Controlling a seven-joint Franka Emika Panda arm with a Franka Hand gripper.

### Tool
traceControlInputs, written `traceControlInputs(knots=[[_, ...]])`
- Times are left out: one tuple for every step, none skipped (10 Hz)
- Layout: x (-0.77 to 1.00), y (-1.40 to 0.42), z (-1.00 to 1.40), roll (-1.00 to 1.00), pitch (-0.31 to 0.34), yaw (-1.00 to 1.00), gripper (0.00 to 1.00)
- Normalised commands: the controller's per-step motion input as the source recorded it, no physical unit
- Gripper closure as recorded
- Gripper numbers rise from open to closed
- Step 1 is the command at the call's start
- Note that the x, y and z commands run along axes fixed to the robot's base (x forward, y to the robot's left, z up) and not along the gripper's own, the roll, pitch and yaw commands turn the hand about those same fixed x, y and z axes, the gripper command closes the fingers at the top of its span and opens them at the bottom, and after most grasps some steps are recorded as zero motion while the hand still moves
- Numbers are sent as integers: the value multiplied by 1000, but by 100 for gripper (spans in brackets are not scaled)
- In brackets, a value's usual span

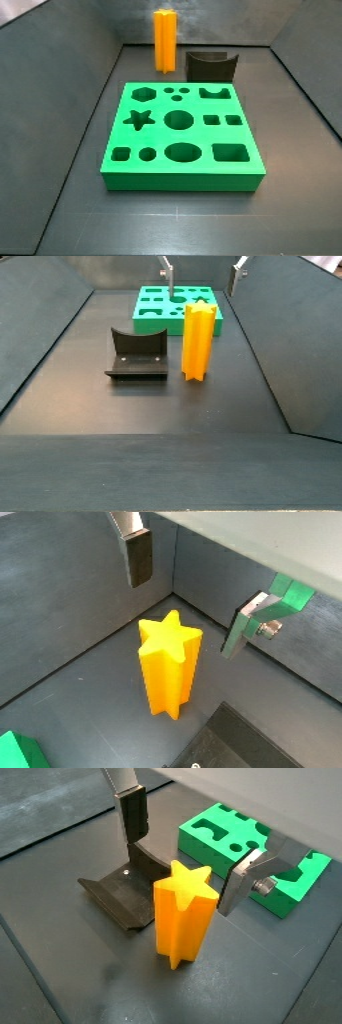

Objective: Pick up the star object. Move up. Move to above the board. Insert the star object.
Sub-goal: Pick up the star object.

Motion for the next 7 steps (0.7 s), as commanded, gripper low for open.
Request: traceControlInputs(knots=[[0, 0, 0, -33, -7, 0, 0], [237, -89, -109, 0, 34, 0, 0], [349, -300, -429, 74, 174, 226, 0], [283, -223, -497, 14, 163, 474, 0], [177, -146, -489, 0, 136, 560, 0], [114, -111, -426, 0, 107, 557, 0], [57, -80, -380, 0, 91, 477, 0]])
